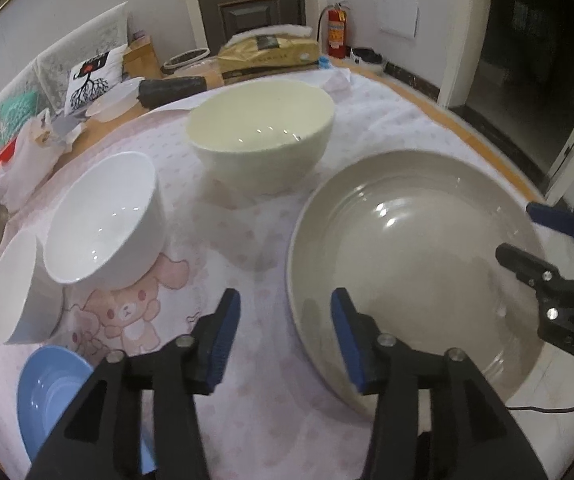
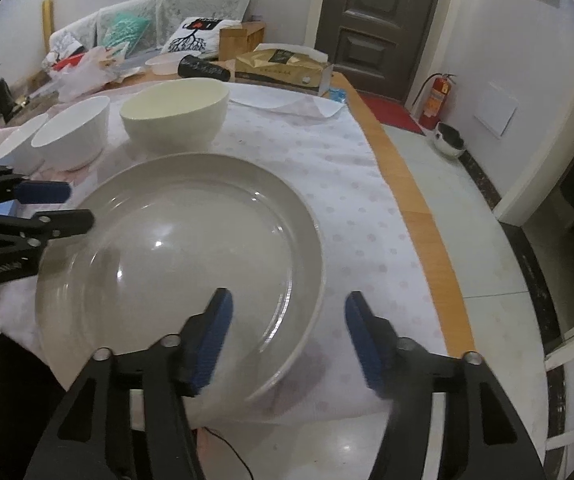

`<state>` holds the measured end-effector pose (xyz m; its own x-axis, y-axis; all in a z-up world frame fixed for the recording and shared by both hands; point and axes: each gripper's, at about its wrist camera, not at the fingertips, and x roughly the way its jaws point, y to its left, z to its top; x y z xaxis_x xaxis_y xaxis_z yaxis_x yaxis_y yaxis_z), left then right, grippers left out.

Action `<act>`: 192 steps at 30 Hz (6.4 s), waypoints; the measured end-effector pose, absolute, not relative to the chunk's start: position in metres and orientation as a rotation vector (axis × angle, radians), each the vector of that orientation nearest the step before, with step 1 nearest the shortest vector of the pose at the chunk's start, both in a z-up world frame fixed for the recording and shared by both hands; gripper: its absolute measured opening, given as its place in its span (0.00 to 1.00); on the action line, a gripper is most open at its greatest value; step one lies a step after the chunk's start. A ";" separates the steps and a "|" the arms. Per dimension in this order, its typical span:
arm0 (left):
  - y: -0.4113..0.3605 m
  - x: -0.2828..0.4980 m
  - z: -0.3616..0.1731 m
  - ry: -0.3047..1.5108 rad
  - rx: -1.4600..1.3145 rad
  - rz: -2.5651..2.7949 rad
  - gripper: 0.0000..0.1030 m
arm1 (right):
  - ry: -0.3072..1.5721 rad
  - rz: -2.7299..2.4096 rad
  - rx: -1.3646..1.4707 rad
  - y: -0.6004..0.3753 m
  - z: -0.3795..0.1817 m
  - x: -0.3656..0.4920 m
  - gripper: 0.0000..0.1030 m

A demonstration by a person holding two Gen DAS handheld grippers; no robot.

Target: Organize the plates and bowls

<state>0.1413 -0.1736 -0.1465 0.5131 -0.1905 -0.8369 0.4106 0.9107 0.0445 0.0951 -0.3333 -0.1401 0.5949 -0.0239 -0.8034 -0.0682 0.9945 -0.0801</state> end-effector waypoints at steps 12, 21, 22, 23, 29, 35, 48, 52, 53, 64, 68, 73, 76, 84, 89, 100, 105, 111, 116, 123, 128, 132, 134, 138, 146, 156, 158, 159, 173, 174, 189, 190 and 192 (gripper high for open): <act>-0.080 0.114 -0.090 0.870 0.083 -0.349 0.73 | 0.747 0.236 -0.044 -0.288 -0.084 0.078 0.99; 0.020 0.078 -0.079 0.804 0.040 -0.237 0.84 | 0.739 0.519 -0.022 -0.197 -0.071 0.080 0.99; 0.031 0.075 -0.081 0.804 0.037 -0.214 0.84 | 0.756 0.537 -0.018 -0.188 -0.073 0.082 0.99; 0.044 0.073 -0.084 0.808 0.027 -0.191 0.84 | 0.783 0.560 -0.020 -0.175 -0.077 0.085 0.99; 0.107 0.063 -0.112 0.862 -0.096 -0.120 0.84 | 0.879 0.659 0.007 -0.125 -0.098 0.098 0.96; 0.131 0.064 -0.149 0.937 -0.214 -0.144 0.48 | 0.984 0.689 -0.038 -0.086 -0.124 0.101 0.64; 0.134 0.062 -0.173 0.985 -0.223 -0.142 0.14 | 1.065 0.612 -0.122 -0.067 -0.140 0.100 0.34; 0.137 0.061 -0.172 0.989 -0.207 -0.130 0.09 | 1.077 0.595 -0.130 -0.067 -0.144 0.099 0.26; 0.137 0.062 -0.171 0.990 -0.204 -0.128 0.09 | 1.074 0.593 -0.136 -0.067 -0.144 0.098 0.25; 0.122 0.054 -0.147 0.953 -0.170 -0.127 0.08 | 1.036 0.563 -0.106 -0.081 -0.130 0.092 0.25; 0.115 0.054 -0.134 0.936 -0.157 -0.132 0.08 | 1.020 0.560 -0.077 -0.094 -0.124 0.091 0.25; 0.098 0.058 -0.121 0.924 -0.131 -0.142 0.08 | 0.992 0.546 -0.053 -0.112 -0.115 0.088 0.25; 0.086 0.061 -0.114 0.918 -0.120 -0.153 0.08 | 0.977 0.535 -0.042 -0.125 -0.110 0.088 0.25; 0.040 0.074 -0.102 0.906 -0.081 -0.198 0.09 | 0.923 0.473 -0.001 -0.174 -0.096 0.085 0.25; 0.005 0.081 -0.094 0.900 -0.047 -0.236 0.09 | 0.902 0.420 0.030 -0.210 -0.092 0.084 0.25; -0.080 0.103 -0.097 0.926 0.029 -0.315 0.09 | 0.890 0.304 0.084 -0.281 -0.100 0.081 0.25; -0.112 0.112 -0.107 0.957 0.066 -0.344 0.09 | 0.891 0.257 0.095 -0.309 -0.108 0.079 0.25; -0.144 0.126 -0.121 1.000 0.100 -0.377 0.09 | 0.886 0.212 0.088 -0.334 -0.112 0.078 0.25; -0.159 0.137 -0.131 1.024 0.131 -0.394 0.10 | 0.893 0.193 0.067 -0.345 -0.115 0.080 0.25; -0.168 0.146 -0.137 1.036 0.184 -0.395 0.11 | 0.913 0.205 0.076 -0.350 -0.122 0.081 0.25; -0.169 0.148 -0.137 1.037 0.205 -0.391 0.11 | 0.926 0.210 0.067 -0.347 -0.125 0.081 0.25; -0.169 0.147 -0.140 1.047 0.205 -0.398 0.11 | 0.930 0.209 0.054 -0.344 -0.123 0.079 0.26; -0.168 0.147 -0.142 1.052 0.202 -0.403 0.11 | 0.932 0.207 0.050 -0.343 -0.123 0.078 0.27; -0.170 0.146 -0.143 1.049 0.213 -0.403 0.11 | 0.940 0.181 0.013 -0.338 -0.123 0.080 0.27; -0.174 0.147 -0.145 1.053 0.225 -0.405 0.11 | 0.961 0.152 -0.087 -0.330 -0.125 0.080 0.28; -0.165 0.144 -0.132 1.027 0.179 -0.437 0.27 | 0.949 0.137 -0.126 -0.321 -0.111 0.079 0.35; -0.157 0.142 -0.123 1.010 0.158 -0.445 0.30 | 0.923 0.151 -0.133 -0.312 -0.100 0.079 0.39; -0.151 0.141 -0.118 0.999 0.148 -0.446 0.31 | 0.910 0.162 -0.134 -0.308 -0.095 0.078 0.42; 0.014 0.142 -0.073 0.878 0.007 -0.304 0.53 | 0.830 0.461 -0.176 -0.154 -0.069 0.106 0.60; 0.030 0.145 -0.075 0.880 -0.003 -0.283 0.53 | 0.829 0.479 -0.183 -0.142 -0.070 0.109 0.61; 0.135 0.214 -0.135 0.986 -0.136 -0.147 0.45 | 0.878 0.624 -0.255 -0.016 -0.109 0.165 0.63; 0.133 0.218 -0.138 0.990 -0.131 -0.140 0.43 | 0.880 0.625 -0.256 -0.013 -0.111 0.168 0.63; 0.135 0.224 -0.144 1.000 -0.134 -0.131 0.36 | 0.882 0.624 -0.252 -0.009 -0.114 0.172 0.63</act>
